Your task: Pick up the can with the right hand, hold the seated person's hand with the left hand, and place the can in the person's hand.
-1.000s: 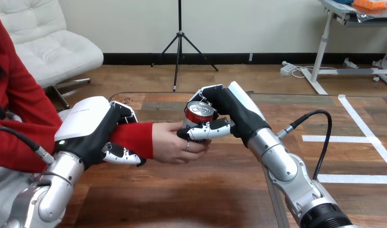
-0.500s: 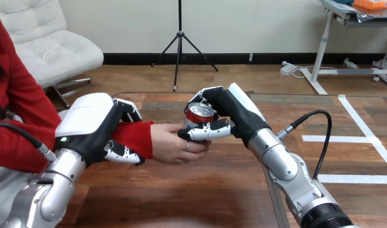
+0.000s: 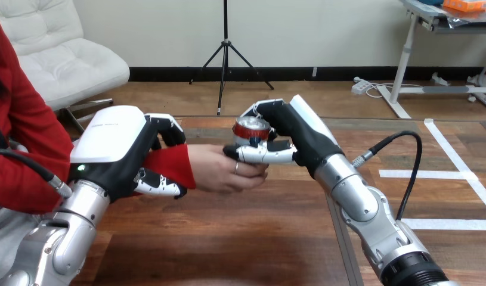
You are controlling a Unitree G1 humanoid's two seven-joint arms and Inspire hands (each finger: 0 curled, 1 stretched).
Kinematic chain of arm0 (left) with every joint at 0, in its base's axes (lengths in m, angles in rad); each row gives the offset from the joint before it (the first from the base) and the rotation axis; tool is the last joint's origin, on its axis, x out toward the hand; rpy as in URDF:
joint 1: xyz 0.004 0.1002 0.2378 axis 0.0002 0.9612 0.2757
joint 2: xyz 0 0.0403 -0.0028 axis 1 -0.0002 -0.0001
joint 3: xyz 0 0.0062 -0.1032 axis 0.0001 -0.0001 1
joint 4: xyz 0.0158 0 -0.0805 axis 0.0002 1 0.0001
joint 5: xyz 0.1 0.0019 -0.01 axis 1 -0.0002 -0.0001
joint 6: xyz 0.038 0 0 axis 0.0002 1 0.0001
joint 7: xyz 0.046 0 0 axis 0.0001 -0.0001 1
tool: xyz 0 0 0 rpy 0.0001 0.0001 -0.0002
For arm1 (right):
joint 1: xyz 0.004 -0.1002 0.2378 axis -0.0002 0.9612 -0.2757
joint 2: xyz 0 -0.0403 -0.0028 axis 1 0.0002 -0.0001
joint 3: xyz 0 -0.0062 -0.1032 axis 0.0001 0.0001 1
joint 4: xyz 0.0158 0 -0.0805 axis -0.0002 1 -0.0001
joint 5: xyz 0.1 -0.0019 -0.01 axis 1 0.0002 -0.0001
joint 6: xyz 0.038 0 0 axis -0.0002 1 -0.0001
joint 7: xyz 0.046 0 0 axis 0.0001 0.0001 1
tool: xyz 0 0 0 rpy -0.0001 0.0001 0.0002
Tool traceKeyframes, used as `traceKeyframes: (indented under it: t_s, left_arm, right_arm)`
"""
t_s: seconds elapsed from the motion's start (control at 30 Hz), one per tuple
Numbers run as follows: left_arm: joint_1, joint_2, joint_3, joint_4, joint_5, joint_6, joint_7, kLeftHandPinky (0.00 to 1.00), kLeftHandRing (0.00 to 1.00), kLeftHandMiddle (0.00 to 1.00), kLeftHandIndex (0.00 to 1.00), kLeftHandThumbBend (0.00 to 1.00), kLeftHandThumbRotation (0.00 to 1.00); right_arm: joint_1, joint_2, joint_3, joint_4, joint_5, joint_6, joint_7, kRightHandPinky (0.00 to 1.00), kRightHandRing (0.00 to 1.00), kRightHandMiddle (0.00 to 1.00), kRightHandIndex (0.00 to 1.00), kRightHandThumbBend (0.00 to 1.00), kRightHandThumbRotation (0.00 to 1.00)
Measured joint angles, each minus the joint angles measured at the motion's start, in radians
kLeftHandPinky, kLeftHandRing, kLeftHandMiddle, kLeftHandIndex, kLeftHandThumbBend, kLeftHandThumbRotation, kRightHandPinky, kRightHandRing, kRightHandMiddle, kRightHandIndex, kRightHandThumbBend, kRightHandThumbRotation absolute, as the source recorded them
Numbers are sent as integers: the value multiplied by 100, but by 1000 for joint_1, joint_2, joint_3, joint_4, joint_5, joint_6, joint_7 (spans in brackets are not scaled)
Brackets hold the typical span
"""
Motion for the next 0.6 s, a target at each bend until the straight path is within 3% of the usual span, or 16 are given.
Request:
traceKeyframes:
  t_s: [0.3, 0.6]
  left_arm:
    - [6, -1, 0, -25, 1, 0, 0, 54, 65, 68, 62, 79, 18]
    - [37, -7, 0, -57, 0, 8, 0, 60, 69, 72, 66, 78, 21]
  right_arm:
    - [0, -1, -1, -4, 1, -9, -1, 49, 49, 51, 54, 77, 99]
    - [4, -7, -4, -6, 3, -21, 19, 56, 55, 56, 58, 79, 100]
